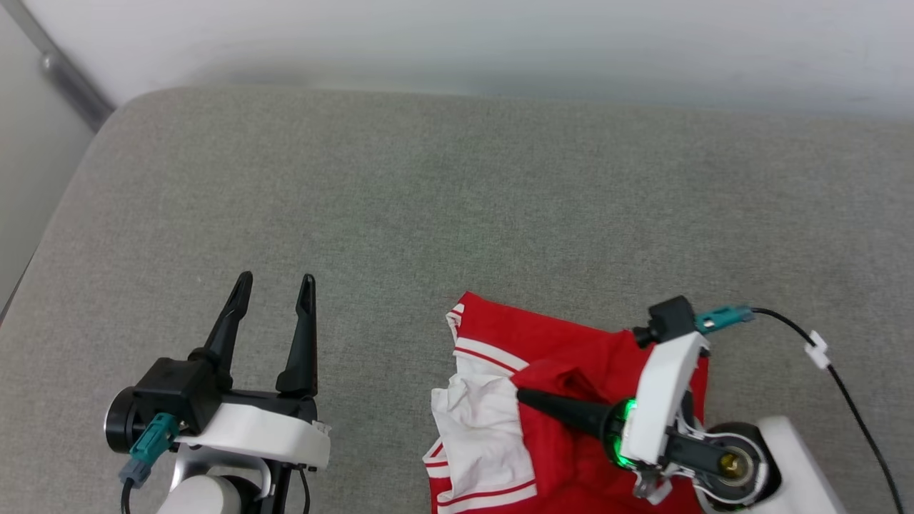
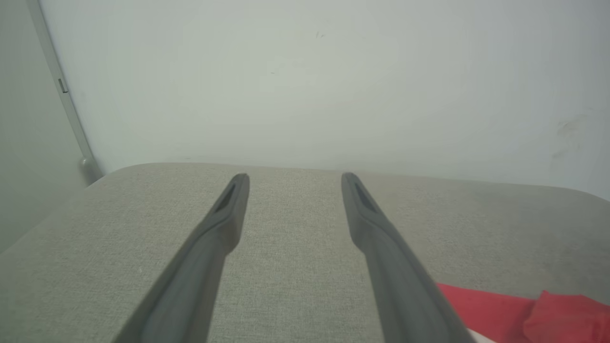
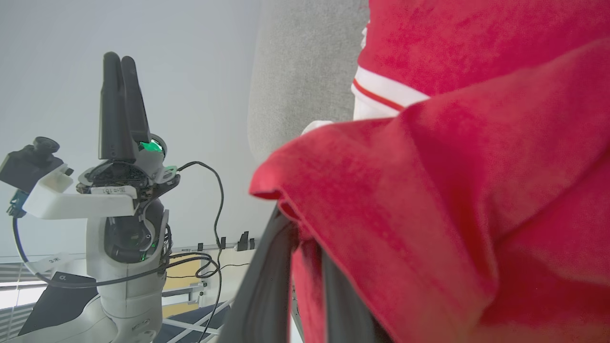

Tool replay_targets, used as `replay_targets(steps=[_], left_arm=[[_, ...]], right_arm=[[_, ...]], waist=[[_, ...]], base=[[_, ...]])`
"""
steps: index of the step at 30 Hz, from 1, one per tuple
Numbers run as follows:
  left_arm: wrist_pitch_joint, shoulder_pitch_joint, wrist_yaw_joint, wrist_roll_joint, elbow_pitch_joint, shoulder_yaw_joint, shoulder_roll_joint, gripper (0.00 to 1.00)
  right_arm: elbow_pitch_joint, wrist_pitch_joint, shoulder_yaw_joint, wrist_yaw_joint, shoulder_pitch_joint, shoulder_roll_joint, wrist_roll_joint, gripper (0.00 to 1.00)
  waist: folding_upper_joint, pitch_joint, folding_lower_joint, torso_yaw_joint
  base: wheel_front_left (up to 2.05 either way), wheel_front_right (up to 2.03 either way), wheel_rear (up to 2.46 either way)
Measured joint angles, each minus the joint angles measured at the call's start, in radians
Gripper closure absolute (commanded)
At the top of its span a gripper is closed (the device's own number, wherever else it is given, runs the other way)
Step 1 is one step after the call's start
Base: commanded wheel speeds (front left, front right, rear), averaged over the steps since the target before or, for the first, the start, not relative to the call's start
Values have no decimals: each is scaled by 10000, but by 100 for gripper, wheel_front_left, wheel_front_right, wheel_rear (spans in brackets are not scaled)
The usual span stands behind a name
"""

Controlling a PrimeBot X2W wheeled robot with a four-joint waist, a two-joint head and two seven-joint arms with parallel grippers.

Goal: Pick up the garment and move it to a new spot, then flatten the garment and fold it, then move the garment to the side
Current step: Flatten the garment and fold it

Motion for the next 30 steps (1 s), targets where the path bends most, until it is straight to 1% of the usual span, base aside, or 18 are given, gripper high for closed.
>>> replay_targets(steps=[2, 3, 4, 6, 7, 8, 9, 12, 15, 18, 23, 24, 25, 26, 27, 28, 29, 30], left_arm=[[-33, -58, -17, 2, 56, -4, -31, 0], [-33, -58, -17, 2, 56, -4, -31, 0], [-48, -130, -65, 2, 123, -2, -56, 0], [-77, -206, -90, 2, 173, 6, -71, 0], [-84, -227, -98, 2, 205, 8, -84, 0], [-96, -241, -100, 2, 238, 15, -96, 0], [-123, -242, -100, 4, 274, 23, -98, 0], [-151, -286, -102, 81, 328, 25, -92, 0], [-167, -355, -100, 165, 341, 46, -79, 0], [-176, -351, -94, 165, 370, 84, -35, 0], [-173, -244, -67, 163, 393, 54, -23, 0], [-173, -244, -67, 163, 393, 54, -23, 0], [-163, -192, -36, 161, 389, 58, -6, 0], [-163, -192, -36, 161, 389, 58, -6, 0], [-161, -182, -8, 161, 391, 59, 6, 0], [-148, -126, 19, 150, 378, 77, 35, 0], [-148, -126, 19, 150, 378, 77, 35, 0], [-148, -61, 71, 148, 372, 98, 54, 0]], right_arm=[[207, -261, 499, 0, -266, 4, 240, 100], [207, -261, 499, 0, -266, 4, 240, 100], [468, -451, 936, 0, -466, 4, 274, 100], [708, -640, 1340, 0, -595, 6, 232, 100], [807, -750, 1490, 0, -640, 4, 232, 69], [913, -825, 1638, 0, -702, 4, 217, 18], [986, -874, 1785, 0, -760, 2, 219, 0], [1030, -1097, 2259, 0, -944, -33, -21, 0], [830, -1277, 2780, 0, -1112, -247, -320, 0], [441, -1498, 3400, 0, -1397, -568, -757, 0], [-119, -1666, 4351, 0, -1749, -1358, -1772, 0], [-119, -1666, 4351, 0, -1749, -1358, -1772, 0], [-345, -1831, 4544, 2, -1827, -1722, -2255, 0], [-345, -1831, 4544, 2, -1827, -1722, -2255, 0], [-431, -2000, 4539, 2, -1837, -1877, -2470, 0], [-466, -2405, 4251, 2, -1828, -2190, -3057, 0], [-466, -2405, 4251, 2, -1828, -2190, -3057, 0], [-483, -2683, 3986, 2, -1795, -2330, -3375, 0]], waist=[[0, 150, 0, 76], [0, 150, 0, 76], [0, 290, 0, 122], [0, 414, 0, 141], [0, 465, 0, 138], [0, 507, 0, 126], [0, 528, 0, 97], [0, 535, 0, -22], [0, 464, 0, -137], [0, 355, -1, -285], [0, 94, -1, -552], [0, 94, -1, -552], [0, -19, -1, -649], [0, -19, -1, -649], [0, -75, -1, -693], [0, -202, -1, -775], [0, -202, -1, -775], [0, -257, -1, -820]], base=[[0, 0, 0], [0, 0, 0], [0, 0, 0], [0, 0, 0], [0, 0, 0], [0, 0, 0], [0, 0, 0], [0, 0, 0], [0, 0, 0], [0, 0, 0], [0, 0, 0], [0, 0, 0], [0, 0, 0], [0, 0, 0], [0, 0, 0], [0, 0, 0], [0, 0, 0], [0, 0, 0]])
